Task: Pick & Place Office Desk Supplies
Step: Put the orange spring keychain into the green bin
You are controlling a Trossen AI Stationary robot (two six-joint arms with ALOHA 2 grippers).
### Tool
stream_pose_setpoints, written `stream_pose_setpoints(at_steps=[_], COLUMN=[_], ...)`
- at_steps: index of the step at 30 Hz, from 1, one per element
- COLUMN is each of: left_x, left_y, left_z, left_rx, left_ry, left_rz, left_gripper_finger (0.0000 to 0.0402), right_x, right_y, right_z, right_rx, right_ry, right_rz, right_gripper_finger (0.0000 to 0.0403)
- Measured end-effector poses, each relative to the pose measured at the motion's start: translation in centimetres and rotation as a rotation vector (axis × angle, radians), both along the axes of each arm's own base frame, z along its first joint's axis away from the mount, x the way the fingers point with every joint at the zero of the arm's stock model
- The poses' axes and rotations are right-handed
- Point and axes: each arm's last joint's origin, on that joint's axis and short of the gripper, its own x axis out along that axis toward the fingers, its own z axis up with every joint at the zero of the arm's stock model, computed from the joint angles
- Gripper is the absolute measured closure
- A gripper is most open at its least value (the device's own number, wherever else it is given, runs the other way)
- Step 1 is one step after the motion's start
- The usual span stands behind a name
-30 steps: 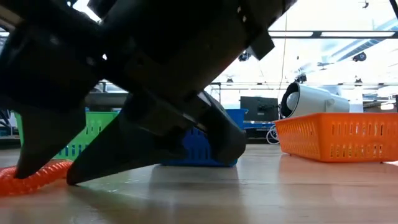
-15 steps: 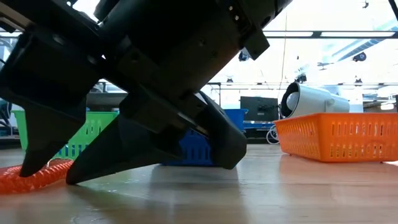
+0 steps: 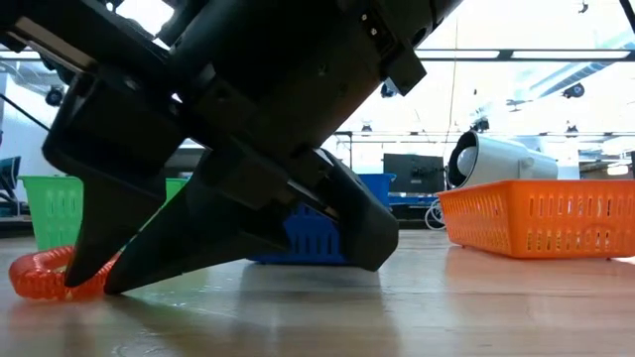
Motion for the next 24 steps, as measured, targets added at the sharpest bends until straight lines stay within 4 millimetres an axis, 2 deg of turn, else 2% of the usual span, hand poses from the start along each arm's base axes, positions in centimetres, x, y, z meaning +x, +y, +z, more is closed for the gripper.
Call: stream_pose_setpoints(at_steps=[8,13,18,24], left_x=[0.0,0.0,0.0,0.0], left_y=[0.0,0.0,0.0,0.0], left_z=[0.0,0.0,0.0,0.0], left_rx=[0.000,-0.002,-0.003,-0.003], left_ry=[0.001,0.003,0.004,0.004], left_rz=[0.000,0.001,0.002,0.002], left_gripper_finger=[0.0263,0.0263,0.0263,0.0263], right_x=[-0.3,-0.8,-1.9,-3.6], right_y=[0.1,0.5,1.0,2.2], right_z=[1.0,1.7,2.5,4.4], right_rx=[-0.033,-0.014,-0.006,-0.108], right_ry=[0.027,0.102,0.228,0.330], right_rz=[0.067,0.129,0.185,0.208], right_gripper_finger=[0.0347,0.0347,0.0347,0.0347])
